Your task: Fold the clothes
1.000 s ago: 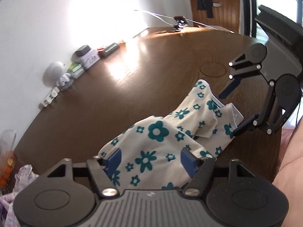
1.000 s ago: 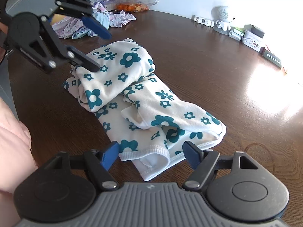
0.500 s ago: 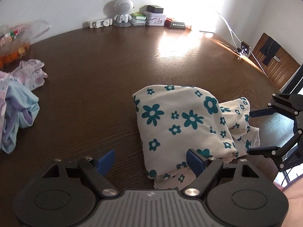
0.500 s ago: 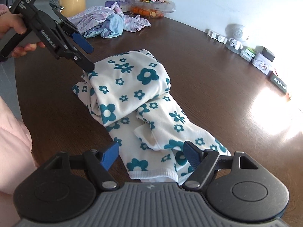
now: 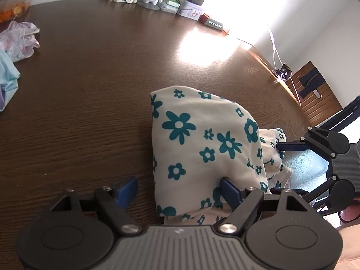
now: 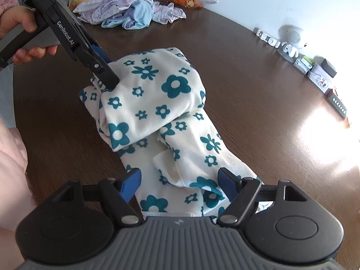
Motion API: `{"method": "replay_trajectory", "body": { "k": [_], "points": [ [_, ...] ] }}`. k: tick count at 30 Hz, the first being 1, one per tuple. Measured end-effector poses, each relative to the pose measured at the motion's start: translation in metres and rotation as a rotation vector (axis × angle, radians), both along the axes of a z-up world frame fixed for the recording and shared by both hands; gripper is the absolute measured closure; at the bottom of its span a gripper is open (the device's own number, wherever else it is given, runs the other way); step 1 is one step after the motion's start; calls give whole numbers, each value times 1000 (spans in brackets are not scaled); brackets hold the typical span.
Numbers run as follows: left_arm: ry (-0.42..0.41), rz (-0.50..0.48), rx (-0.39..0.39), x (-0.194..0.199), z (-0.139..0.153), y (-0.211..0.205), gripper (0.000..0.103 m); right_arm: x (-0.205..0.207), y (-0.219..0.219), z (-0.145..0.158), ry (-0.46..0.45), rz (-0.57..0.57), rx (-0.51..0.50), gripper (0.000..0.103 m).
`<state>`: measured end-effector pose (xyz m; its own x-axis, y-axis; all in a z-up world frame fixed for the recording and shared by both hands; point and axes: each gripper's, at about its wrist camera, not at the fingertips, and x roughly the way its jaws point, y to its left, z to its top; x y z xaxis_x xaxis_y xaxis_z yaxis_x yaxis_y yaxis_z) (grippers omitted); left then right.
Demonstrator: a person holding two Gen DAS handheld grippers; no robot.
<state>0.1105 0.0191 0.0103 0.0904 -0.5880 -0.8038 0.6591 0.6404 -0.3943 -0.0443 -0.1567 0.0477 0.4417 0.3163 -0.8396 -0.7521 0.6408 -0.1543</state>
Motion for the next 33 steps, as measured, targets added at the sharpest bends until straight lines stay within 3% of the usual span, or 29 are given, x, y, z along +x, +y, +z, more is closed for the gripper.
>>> {"method": "replay_trajectory", "body": {
  "k": [7, 17, 33],
  "points": [
    [24, 3, -5, 5, 0, -5, 24, 2, -4, -9, 35, 2, -16, 27],
    [-27, -13, 34, 1, 7, -16, 25, 2, -4, -15, 50, 8, -19, 26],
    [-34, -20, 36, 0, 7, -18, 25, 0, -4, -16, 49, 3, -15, 23]
  ]
}}
